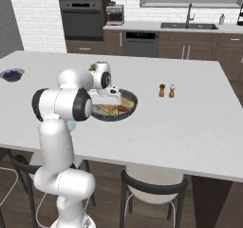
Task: Place one bun and one sausage from the bowl on each plate.
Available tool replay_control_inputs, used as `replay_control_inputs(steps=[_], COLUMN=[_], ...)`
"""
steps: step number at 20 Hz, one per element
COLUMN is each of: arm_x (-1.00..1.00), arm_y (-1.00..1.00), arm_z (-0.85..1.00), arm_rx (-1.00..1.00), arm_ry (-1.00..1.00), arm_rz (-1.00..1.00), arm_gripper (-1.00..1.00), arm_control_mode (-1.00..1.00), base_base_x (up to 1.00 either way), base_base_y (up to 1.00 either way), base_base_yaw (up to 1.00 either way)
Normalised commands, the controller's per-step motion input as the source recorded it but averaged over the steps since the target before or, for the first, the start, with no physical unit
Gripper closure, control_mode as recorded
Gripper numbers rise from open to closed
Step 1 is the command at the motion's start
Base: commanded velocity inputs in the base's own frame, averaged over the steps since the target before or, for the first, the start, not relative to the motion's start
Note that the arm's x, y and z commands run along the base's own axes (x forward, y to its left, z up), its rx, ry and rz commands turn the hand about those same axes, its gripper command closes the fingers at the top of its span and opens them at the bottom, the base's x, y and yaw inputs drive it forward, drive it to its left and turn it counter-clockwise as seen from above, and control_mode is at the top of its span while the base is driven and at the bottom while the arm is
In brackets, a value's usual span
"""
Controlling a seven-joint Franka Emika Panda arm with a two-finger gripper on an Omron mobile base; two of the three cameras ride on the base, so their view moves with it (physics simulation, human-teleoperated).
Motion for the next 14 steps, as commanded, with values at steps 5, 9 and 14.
replay_control_inputs(steps=[5,9,14], arm_x=[0.6,0.51,0.61], arm_y=[-0.1,0.0,0.0], arm_z=[-0.28,-0.26,-0.23], arm_rx=[0.0,0.0,0.0], arm_ry=[0.0,-0.01,-0.04], arm_rz=[0.0,0.0,0.0], arm_gripper=[-1.0,-1.0,-1.0], arm_control_mode=[-1.0,-1.0,-1.0], base_base_x=[0.0,0.0,0.0], base_base_y=[0.0,0.0,0.0], base_base_yaw=[0.0,0.0,0.0])
